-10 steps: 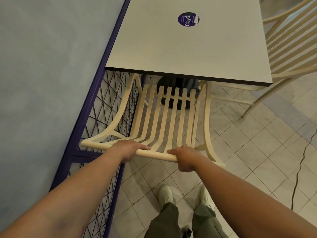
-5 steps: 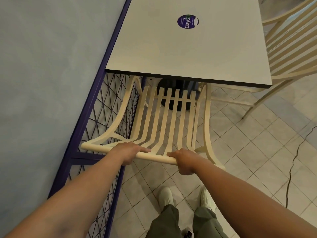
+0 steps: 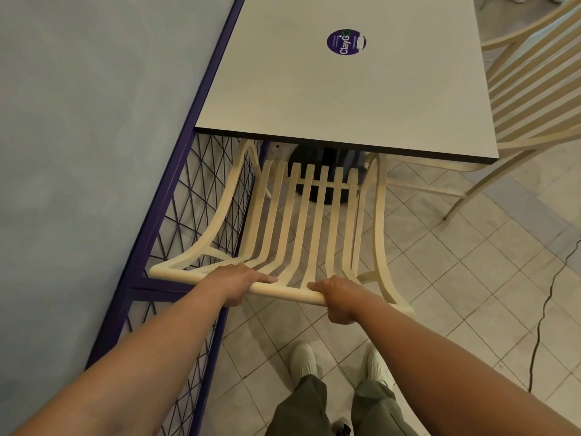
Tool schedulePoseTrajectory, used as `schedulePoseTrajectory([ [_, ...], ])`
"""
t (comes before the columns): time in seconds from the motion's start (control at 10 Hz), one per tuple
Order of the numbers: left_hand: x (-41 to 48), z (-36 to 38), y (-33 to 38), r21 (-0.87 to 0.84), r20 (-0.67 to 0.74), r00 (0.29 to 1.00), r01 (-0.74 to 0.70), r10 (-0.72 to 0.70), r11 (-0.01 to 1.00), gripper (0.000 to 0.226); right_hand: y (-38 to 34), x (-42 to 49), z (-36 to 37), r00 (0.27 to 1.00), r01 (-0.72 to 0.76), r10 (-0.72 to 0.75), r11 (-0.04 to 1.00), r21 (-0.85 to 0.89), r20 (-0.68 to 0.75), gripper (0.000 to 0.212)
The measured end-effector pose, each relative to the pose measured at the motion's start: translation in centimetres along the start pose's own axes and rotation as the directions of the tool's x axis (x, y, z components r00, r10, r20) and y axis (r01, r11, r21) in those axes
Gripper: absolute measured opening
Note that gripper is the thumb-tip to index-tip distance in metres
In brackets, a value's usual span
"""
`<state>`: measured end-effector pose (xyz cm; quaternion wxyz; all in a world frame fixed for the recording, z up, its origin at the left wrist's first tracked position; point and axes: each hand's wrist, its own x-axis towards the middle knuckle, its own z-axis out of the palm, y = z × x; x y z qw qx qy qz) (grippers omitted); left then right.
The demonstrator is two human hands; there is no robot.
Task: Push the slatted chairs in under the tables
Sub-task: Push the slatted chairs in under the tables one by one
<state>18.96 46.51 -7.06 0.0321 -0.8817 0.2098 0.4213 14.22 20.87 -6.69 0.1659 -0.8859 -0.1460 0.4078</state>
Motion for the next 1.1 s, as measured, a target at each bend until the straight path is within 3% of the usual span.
schedulePoseTrajectory([
  [0.6,-0.3,-0.9,0.0,0.010,0.033,0.999,0.008,-0.008,1.000,0.092,0.0,0.4,-0.5,1.000,0.000,0.000,1.000,-0.031,0.017,0.067],
  [0.8,-0.7,-1.5,0.3,-0.014,0.050,0.999,0.000,0.001,1.000,0.078,-0.2,0.4,-0.8,0.998,0.001,0.000,1.000,-0.006,0.060,0.065],
  [1.1,-3.1,-4.1,3.2,-0.200,-0.025,0.998,0.051,-0.057,0.978,0.082,-1.5,-0.3,-4.4,0.996,0.017,-0.010,0.997,-0.077,0.087,0.077],
])
